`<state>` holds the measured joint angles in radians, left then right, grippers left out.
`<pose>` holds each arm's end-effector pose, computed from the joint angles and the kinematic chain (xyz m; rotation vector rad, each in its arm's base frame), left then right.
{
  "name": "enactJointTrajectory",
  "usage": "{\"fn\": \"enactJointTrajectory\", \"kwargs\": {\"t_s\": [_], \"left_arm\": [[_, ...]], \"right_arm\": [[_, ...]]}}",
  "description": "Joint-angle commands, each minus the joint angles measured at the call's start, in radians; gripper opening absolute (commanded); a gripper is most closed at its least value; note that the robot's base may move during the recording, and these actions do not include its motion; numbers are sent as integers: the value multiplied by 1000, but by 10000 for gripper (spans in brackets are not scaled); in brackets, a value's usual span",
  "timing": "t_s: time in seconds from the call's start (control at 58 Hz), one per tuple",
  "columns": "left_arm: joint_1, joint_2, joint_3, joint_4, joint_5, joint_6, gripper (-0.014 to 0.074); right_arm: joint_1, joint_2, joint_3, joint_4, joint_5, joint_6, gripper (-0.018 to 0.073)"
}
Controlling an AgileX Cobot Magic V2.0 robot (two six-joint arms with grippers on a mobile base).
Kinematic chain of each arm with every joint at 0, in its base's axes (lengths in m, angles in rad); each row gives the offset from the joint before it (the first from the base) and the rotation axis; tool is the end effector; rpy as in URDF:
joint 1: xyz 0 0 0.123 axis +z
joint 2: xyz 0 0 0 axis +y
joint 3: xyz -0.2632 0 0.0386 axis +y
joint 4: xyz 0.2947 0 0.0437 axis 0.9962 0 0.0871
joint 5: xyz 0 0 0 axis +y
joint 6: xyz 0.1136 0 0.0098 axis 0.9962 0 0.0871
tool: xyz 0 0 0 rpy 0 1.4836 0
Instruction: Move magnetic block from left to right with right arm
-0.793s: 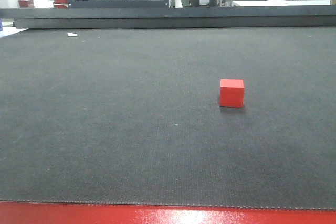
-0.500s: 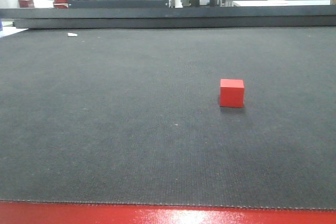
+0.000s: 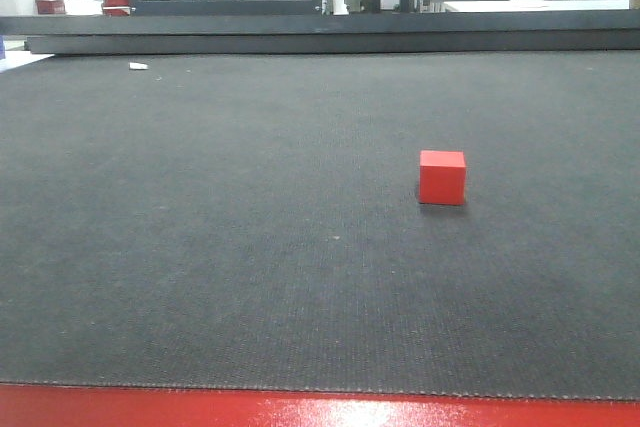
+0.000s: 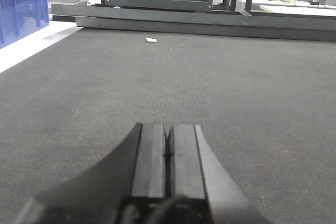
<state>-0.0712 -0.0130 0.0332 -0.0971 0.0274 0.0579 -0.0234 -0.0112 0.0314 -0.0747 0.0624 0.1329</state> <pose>0.1454 -0.0107 0.2003 0.0267 1.5315 -0.0899 0.1459 -0.0040 0.1968 0.0676 1.5646 0.0238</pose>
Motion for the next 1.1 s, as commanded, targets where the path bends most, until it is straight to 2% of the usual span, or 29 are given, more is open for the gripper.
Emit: {"fn": "enactJointTrajectory", "kwargs": {"t_s": [0.0, 0.069, 0.207, 0.328, 0.397, 0.5, 0.569, 0.655, 0.759, 0.845, 0.931, 1.086], "left_arm": [[-3, -11, 7, -5, -84, -6, -126], [-3, -11, 7, -5, -84, -6, -126], [-3, -11, 7, -5, -84, -6, -126], [-3, -11, 7, -5, -84, -6, -126], [-3, -11, 7, -5, -84, -6, -126], [-3, -11, 7, -5, -84, -6, -126], [-3, -11, 7, -5, -84, -6, -126], [-3, -11, 7, -5, -84, -6, -126], [-3, -11, 7, -5, -84, -6, -126], [-3, -11, 7, -5, -84, -6, -126], [-3, -11, 7, -5, -84, -6, -126], [-3, -11, 7, -5, -84, -6, -126]], "right_arm": [[-7, -21, -12, 2, -130, -5, 58], [-7, -17, -59, 2, -102, -5, 58], [-6, 86, -263, 2, 78, -5, 58], [1, 241, -394, 2, 106, -5, 92], [13, 340, -454, 2, 99, -5, 179], [54, 523, -538, 1, 99, -5, 422], [93, 636, -588, 0, 107, -5, 553], [158, 763, -652, -11, 124, -5, 629], [256, 898, -743, -11, 161, -3, 624], [347, 1025, -855, -11, 247, 30, 624], [409, 1154, -984, -11, 371, 119, 624], [471, 1345, -1179, -42, 552, 283, 624]]}}
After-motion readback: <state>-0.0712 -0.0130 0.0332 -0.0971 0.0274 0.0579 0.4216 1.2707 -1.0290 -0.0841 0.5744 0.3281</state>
